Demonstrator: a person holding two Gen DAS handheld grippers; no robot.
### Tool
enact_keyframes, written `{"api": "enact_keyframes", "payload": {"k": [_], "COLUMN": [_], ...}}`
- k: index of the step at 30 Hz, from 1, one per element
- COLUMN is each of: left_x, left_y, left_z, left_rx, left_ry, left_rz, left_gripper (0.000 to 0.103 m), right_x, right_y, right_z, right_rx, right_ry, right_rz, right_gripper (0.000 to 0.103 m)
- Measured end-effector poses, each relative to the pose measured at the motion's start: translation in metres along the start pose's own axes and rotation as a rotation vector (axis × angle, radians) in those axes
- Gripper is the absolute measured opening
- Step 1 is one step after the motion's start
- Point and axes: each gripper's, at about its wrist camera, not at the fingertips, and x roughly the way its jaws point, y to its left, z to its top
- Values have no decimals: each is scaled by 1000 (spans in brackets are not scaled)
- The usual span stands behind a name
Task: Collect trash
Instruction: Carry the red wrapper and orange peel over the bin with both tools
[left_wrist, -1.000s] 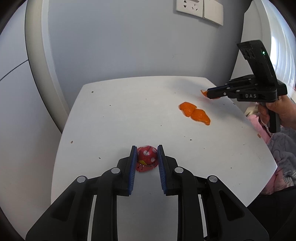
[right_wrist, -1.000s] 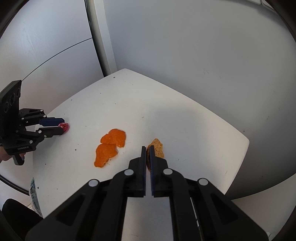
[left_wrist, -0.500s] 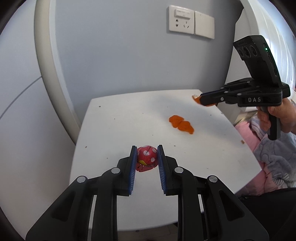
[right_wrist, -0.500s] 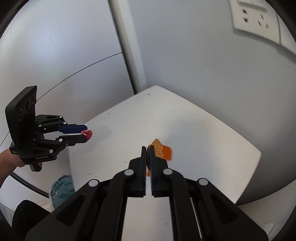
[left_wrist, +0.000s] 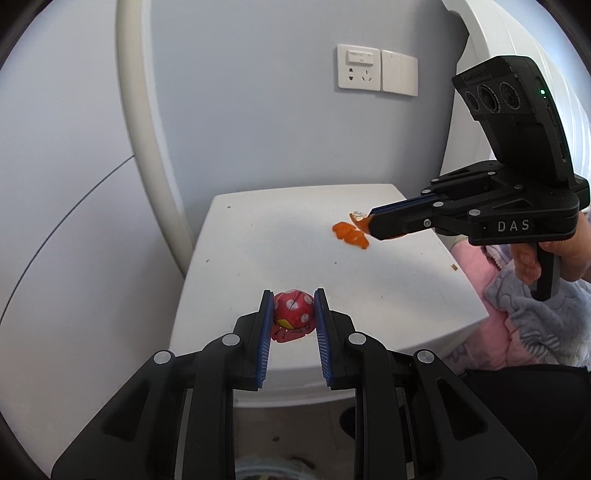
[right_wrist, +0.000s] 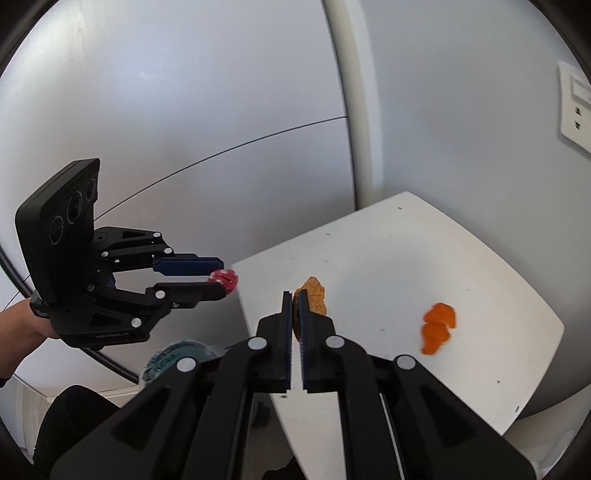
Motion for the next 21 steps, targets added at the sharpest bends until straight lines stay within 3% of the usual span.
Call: {"api": "enact_keyframes", "payload": {"k": [8, 21], "left_x": [-49, -108], "left_y": [4, 19], "left_z": [-26, -97], "left_rx": [-45, -161], "left_ry": [-4, 36], "left_rz": [70, 181], "left_gripper": [20, 20], "right_x": [13, 59], "right_y": [44, 115], "right_z": [3, -4], "right_rx": [-65, -154], "right_ry": [11, 75], "right_rz": [72, 182], "right_gripper": [6, 6]}}
